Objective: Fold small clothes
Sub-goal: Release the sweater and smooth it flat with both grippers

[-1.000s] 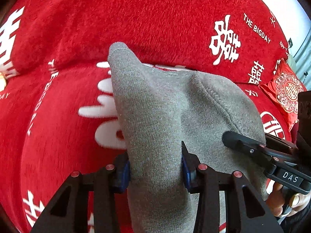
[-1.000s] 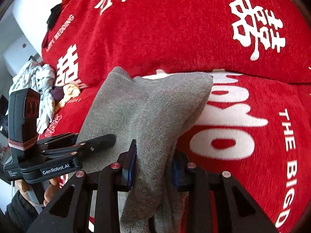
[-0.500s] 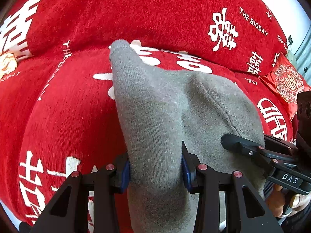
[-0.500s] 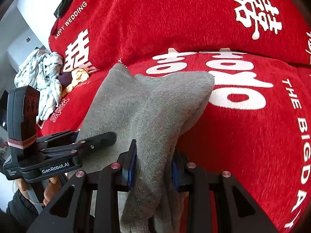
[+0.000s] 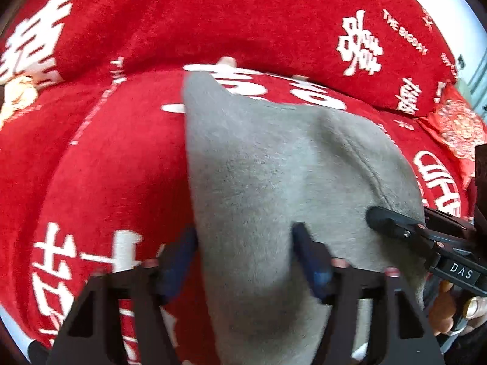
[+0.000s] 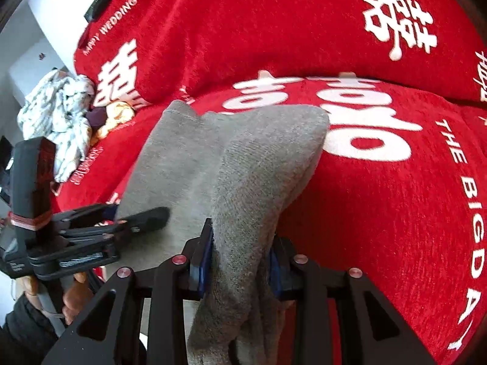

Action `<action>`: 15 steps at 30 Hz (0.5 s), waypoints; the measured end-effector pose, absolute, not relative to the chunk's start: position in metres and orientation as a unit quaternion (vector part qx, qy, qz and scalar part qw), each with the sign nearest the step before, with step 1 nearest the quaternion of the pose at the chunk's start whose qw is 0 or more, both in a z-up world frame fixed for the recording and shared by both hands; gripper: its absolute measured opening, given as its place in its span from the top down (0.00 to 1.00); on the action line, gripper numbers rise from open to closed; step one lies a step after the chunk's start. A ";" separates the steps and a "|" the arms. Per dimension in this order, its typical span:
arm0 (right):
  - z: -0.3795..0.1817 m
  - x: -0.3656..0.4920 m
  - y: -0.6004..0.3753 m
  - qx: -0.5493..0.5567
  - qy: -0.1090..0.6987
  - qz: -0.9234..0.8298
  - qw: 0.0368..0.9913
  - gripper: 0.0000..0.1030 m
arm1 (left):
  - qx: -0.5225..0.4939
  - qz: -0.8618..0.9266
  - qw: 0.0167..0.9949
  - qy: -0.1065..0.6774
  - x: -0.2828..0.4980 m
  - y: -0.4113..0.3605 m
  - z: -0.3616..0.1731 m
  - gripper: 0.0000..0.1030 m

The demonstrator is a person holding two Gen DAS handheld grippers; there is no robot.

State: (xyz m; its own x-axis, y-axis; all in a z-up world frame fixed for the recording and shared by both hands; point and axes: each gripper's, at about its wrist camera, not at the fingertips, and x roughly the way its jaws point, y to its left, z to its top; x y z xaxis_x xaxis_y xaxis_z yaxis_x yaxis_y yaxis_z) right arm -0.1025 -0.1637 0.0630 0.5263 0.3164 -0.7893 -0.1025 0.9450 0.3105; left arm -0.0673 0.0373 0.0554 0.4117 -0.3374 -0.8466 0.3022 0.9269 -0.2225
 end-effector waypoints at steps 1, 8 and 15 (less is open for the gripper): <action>0.059 -0.102 -0.167 0.115 0.477 0.115 0.864 0.56 | -0.020 -0.188 0.842 0.505 -0.068 0.041 0.058 0.29; 0.091 -0.116 -0.184 0.094 0.431 0.079 0.894 0.53 | -0.054 -0.181 0.861 0.472 -0.064 0.061 0.092 0.29; 0.091 -0.078 -0.158 0.064 0.446 0.133 0.883 0.45 | 0.033 -0.116 0.850 0.512 -0.017 0.029 0.062 0.29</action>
State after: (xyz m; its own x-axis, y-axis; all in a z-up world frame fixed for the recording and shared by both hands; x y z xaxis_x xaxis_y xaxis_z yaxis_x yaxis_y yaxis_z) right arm -0.0778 -0.1578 0.0915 0.5672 0.2918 -0.7701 -0.1773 0.9565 0.2319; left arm -0.0167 0.0289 0.0620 0.4481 -0.1629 -0.8790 0.2313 0.9709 -0.0620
